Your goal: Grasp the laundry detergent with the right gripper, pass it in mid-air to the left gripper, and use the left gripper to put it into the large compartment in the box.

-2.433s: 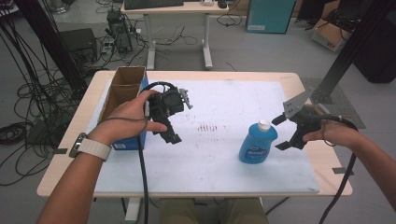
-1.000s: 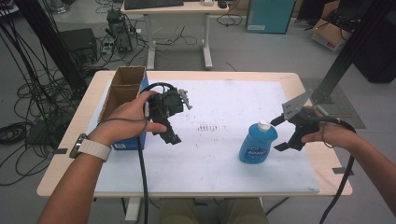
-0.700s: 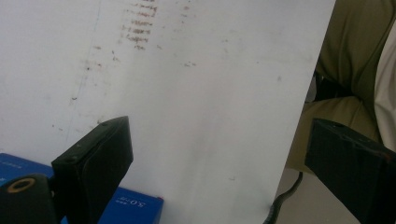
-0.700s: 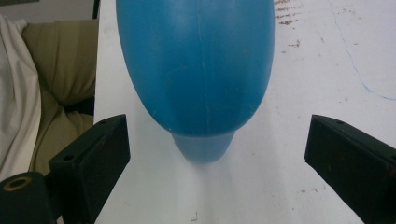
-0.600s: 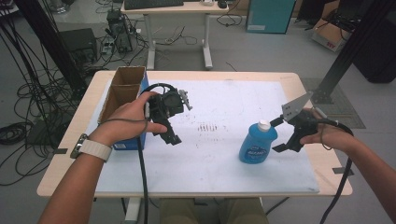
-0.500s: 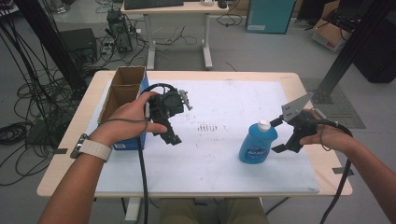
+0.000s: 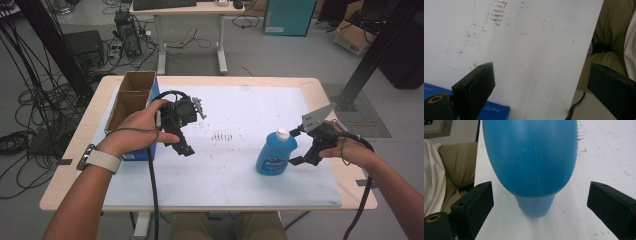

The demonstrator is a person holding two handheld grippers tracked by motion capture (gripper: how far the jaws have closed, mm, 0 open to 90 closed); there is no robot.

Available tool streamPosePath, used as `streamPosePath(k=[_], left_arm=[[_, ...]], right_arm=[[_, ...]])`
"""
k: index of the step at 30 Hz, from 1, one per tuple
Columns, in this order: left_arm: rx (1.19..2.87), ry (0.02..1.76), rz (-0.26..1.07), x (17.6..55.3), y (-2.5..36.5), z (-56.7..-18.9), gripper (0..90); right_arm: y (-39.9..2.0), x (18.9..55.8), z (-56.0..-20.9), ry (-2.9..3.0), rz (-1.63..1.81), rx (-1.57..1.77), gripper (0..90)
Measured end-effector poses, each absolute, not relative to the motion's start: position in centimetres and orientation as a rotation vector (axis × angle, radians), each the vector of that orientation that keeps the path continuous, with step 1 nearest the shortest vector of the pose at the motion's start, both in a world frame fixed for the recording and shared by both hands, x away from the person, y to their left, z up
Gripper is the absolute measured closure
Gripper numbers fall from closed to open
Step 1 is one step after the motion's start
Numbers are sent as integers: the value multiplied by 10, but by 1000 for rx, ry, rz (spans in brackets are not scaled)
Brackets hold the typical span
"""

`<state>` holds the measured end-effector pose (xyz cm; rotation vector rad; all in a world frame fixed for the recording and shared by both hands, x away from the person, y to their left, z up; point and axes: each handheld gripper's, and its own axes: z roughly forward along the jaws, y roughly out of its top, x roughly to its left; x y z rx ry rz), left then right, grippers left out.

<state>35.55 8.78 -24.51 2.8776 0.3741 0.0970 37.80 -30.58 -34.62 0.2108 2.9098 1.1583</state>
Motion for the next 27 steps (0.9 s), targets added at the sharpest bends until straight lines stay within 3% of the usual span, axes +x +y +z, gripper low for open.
streamPosePath(k=[27], left_arm=[[2882,383,87,356,89,-247,81]], right_arm=[[-303,376,-360,2880,1234,230,85]])
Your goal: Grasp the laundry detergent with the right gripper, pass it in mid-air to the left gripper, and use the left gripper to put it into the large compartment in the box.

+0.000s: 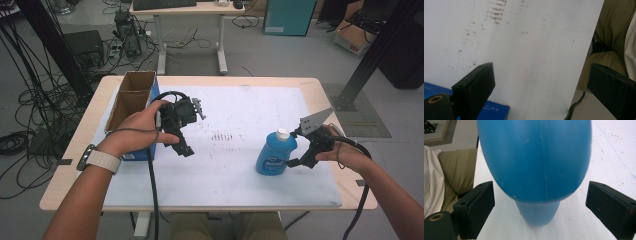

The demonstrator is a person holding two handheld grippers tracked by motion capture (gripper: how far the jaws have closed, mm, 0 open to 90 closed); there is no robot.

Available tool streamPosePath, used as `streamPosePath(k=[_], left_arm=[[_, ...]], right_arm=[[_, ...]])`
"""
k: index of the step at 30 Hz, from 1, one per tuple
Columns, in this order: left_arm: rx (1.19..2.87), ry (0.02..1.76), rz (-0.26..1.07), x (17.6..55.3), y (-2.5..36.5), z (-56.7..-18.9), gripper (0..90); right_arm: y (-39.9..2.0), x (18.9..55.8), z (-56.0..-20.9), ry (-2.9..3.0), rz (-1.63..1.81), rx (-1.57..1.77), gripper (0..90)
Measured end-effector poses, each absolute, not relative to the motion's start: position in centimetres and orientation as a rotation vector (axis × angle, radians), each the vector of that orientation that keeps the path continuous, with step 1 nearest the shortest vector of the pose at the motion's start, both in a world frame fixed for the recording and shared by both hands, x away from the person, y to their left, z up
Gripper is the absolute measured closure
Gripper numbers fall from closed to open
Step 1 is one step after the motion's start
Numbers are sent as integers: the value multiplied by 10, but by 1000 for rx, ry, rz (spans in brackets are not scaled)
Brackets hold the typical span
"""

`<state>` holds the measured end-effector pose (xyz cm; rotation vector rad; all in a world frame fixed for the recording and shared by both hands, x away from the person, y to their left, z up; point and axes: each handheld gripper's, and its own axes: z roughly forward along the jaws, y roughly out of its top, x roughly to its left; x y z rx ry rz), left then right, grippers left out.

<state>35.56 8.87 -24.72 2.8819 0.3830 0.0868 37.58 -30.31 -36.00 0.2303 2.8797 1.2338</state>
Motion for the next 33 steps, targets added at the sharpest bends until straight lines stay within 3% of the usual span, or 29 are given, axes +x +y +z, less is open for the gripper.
streamPosePath(k=[33], left_arm=[[2885,390,83,355,90,-248,82]], right_arm=[[-298,376,-369,2862,1301,216,118]])
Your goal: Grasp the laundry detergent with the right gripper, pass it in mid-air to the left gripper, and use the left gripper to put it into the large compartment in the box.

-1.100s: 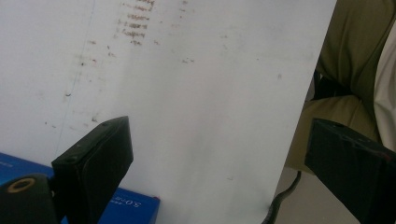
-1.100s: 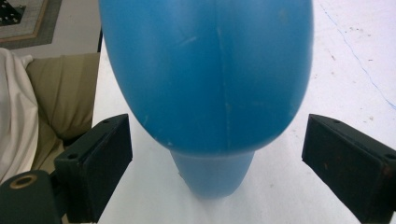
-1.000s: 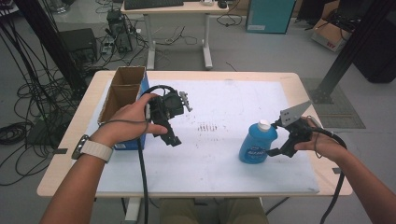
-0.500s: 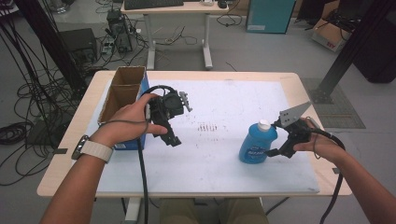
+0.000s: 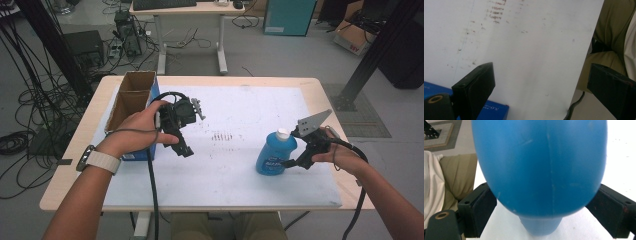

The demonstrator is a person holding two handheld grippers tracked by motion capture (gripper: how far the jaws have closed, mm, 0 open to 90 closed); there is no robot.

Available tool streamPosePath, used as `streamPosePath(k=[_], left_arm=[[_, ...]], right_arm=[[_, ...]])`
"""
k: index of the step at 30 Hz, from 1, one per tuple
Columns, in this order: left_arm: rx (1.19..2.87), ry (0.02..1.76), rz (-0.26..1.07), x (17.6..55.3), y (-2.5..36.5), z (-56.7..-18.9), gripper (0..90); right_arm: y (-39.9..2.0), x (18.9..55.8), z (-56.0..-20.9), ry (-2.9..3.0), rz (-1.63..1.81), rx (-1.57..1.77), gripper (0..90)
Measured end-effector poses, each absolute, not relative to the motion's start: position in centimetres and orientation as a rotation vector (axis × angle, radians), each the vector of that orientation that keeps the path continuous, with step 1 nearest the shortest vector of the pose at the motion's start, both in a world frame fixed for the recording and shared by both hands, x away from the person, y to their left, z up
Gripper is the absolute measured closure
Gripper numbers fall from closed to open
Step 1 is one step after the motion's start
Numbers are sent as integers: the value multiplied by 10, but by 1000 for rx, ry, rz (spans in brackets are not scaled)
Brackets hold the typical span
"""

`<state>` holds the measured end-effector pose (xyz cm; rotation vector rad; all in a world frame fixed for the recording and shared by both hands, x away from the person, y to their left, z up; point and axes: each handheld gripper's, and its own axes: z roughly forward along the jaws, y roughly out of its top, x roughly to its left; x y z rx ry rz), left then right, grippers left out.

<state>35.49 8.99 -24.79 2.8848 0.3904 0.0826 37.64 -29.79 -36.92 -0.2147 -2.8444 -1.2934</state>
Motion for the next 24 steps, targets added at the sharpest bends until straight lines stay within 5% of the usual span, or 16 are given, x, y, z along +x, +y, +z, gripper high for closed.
streamPosePath(k=[24], left_arm=[[2883,392,79,355,89,-249,81]], right_arm=[[-297,377,-375,-2802,-1366,-198,198]])
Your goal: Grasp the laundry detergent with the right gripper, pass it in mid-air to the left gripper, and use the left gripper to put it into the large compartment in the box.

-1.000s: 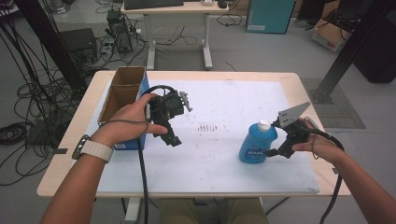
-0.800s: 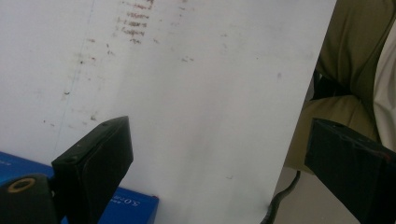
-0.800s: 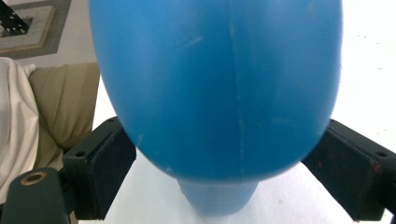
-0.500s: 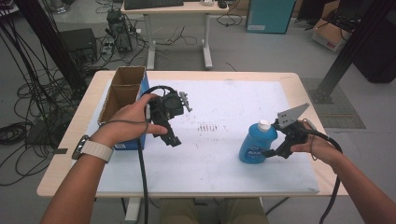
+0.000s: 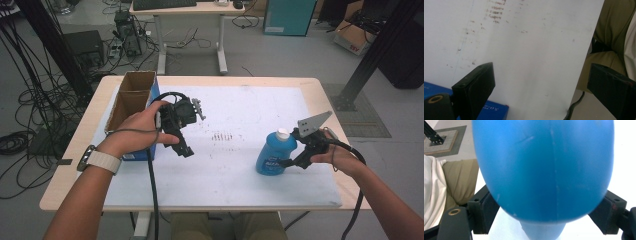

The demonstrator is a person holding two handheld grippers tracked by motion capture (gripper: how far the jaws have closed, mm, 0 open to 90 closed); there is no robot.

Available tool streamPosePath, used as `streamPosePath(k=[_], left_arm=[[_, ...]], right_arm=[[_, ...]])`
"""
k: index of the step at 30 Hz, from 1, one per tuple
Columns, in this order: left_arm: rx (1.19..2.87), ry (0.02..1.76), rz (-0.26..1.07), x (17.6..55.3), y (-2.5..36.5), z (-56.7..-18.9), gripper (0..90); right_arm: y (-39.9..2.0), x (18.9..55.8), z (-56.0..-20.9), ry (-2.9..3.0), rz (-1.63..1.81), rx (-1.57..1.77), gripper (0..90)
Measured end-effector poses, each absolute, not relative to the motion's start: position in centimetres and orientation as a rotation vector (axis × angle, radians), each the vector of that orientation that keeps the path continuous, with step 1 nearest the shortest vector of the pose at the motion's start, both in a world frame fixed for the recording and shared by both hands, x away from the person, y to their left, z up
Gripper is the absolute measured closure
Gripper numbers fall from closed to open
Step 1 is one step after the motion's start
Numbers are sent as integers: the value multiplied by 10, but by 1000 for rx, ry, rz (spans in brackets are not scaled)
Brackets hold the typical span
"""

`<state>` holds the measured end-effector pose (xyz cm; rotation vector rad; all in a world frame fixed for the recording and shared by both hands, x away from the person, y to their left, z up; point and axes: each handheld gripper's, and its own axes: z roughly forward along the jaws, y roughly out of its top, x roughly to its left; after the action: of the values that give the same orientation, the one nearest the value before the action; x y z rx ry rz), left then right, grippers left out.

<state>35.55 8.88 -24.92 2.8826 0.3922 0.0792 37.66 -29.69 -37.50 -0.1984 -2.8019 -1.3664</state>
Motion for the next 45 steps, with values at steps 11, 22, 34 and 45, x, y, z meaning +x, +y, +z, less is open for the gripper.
streamPosePath(k=[11,22,34,45], left_arm=[[2886,399,79,356,89,-249,82],[2881,397,87,356,89,-250,82],[2887,397,74,356,88,-251,82],[2884,399,76,356,88,-252,83]], right_arm=[[-294,377,-376,-2814,-1373,-174,213],[-295,376,-381,-2799,-1380,-175,237],[-293,376,-383,-2794,-1406,-166,263],[-291,376,-386,-2785,-1427,-160,271]])
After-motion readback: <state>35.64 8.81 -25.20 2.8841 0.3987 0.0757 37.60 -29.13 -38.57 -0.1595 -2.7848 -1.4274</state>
